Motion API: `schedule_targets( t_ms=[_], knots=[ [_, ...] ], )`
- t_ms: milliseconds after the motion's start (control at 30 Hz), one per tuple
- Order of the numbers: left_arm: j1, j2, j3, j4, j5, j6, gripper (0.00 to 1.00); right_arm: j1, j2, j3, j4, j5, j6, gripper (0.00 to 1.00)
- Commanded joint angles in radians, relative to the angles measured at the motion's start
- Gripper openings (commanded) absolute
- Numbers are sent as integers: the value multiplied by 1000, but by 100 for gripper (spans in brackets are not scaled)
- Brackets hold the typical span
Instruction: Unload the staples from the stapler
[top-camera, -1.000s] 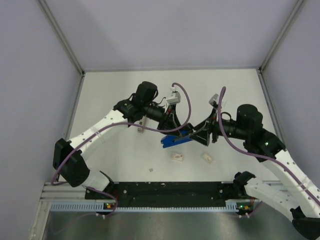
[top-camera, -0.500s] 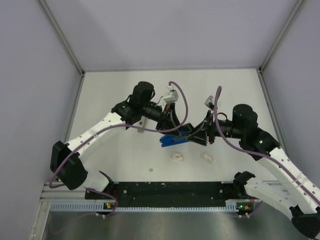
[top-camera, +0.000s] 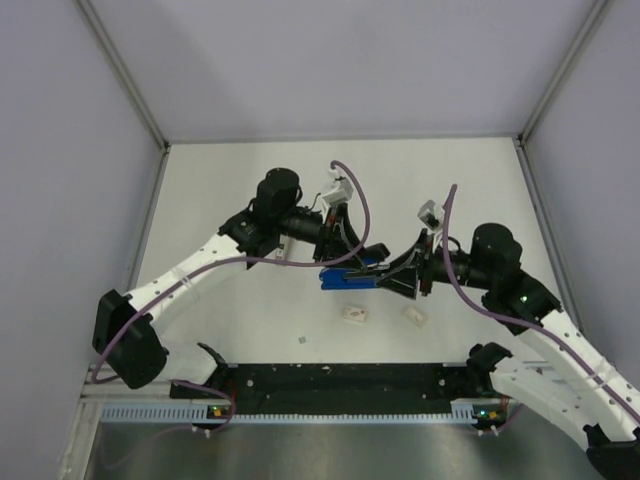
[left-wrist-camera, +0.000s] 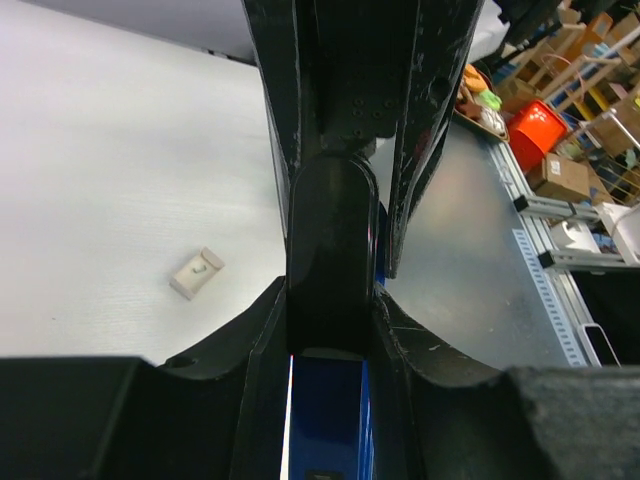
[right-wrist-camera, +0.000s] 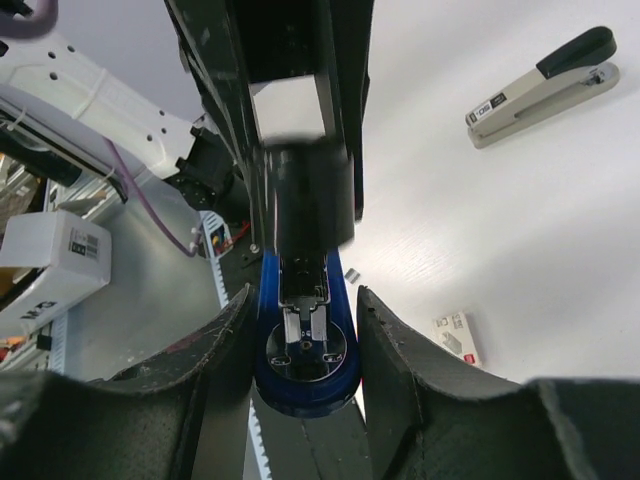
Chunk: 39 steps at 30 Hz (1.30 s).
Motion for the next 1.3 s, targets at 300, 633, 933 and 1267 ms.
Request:
schedule_targets(
  t_ms=[300,633,933,1267],
  knots=[
    [10,-150,-63,500,-318,-241,0,-4,-121,-239,243,80,236,8],
    [10,-170,-232,859,-609,-402,0,17,-37,-336,484,107,323,8],
    [8,-152,-311,1056,-823,-483,0,120,104,-345,611,176,314,15],
    [2,-63,-325,1185,-952,-540,0,178,293,-297,740,215,319,29]
  ],
)
